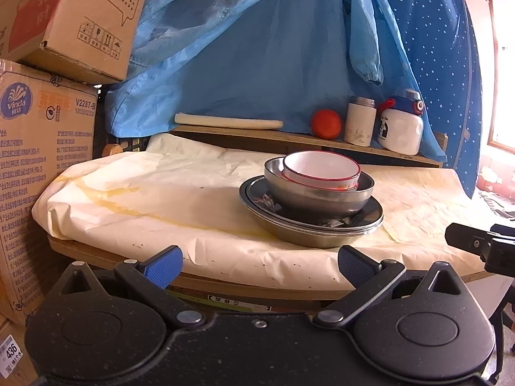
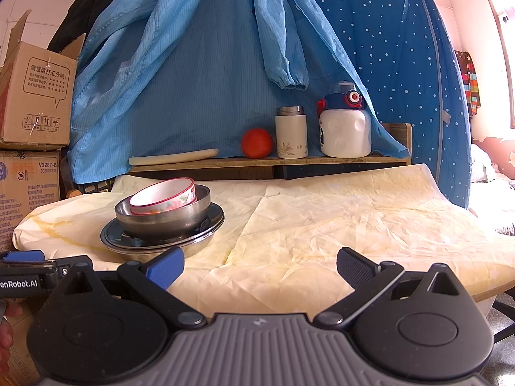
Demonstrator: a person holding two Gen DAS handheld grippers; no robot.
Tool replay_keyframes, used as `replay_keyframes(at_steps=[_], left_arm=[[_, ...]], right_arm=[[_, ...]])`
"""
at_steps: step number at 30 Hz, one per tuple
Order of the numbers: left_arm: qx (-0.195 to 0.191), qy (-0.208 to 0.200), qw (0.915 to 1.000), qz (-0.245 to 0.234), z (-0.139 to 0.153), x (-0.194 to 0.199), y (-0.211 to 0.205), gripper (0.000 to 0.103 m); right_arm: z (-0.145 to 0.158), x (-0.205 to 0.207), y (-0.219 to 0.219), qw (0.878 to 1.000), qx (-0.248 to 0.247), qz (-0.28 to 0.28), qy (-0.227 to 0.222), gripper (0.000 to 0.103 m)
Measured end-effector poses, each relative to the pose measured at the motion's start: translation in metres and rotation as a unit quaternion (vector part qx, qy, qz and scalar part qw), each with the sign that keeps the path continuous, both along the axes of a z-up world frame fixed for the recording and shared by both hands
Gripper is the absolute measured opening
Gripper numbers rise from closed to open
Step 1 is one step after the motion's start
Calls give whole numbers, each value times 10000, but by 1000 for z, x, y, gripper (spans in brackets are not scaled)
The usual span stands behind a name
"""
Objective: Organize plates and bowls
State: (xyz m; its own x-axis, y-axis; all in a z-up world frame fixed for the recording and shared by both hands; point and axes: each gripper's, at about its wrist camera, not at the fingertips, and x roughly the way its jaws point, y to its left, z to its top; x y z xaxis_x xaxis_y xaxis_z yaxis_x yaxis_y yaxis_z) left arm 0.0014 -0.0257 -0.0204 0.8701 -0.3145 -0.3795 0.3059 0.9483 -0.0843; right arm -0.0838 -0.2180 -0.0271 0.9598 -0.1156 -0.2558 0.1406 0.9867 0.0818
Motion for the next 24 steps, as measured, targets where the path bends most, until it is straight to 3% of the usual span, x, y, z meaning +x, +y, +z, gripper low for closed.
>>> replay_keyframes(at_steps=[24], left_arm=[[-95,83,9999,57,0,1,1,102]], right_arm=[[-2,1,0,10000,-8,22,17,103]])
